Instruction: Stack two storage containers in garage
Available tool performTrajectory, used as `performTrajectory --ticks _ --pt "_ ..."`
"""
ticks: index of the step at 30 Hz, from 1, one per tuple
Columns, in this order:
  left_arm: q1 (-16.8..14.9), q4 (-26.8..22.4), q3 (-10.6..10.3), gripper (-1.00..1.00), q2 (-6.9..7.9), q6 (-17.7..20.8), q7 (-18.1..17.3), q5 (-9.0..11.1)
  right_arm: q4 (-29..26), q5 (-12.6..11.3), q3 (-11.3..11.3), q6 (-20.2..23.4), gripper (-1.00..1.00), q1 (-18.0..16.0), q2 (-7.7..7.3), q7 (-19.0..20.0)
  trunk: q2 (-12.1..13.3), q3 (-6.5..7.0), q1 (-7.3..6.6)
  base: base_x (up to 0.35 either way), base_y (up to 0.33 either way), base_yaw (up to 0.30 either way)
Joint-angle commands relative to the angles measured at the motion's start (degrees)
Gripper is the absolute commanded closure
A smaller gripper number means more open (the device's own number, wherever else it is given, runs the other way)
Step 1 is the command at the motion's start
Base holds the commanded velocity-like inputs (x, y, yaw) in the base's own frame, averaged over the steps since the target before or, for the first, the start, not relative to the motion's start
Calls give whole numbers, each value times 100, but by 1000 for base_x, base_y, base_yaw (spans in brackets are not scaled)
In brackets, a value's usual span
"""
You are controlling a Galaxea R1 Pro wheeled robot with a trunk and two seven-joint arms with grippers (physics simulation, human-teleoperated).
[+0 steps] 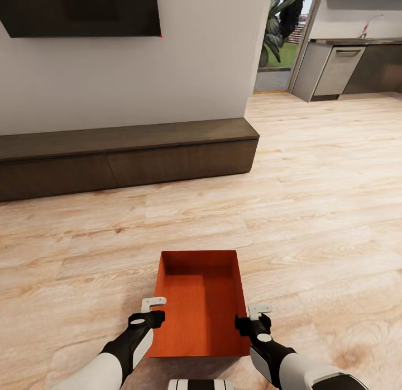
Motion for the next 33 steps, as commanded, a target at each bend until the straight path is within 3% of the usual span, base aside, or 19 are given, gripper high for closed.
performTrajectory --ticks 1,6,18,33 --pt "1 -13 -4 -100 -1 30 20 34 6 -28 45 -15 -100 -3 2 -24 -1 -4 -1 0 0 0" --pt "1 -13 2 -100 -1 30 24 41 6 -28 45 -14 -100 -3 2 -24 -1 -4 -1 0 0 0" --pt "1 -13 5 -100 -1 30 27 51 6 -28 45 -14 -100 -3 2 -24 -483 -219 263 0 0 0" --pt "1 -13 29 -100 -1 30 29 51 6 -51 45 -23 -100 -3 11 -8 -483 -219 263 0 0 0"
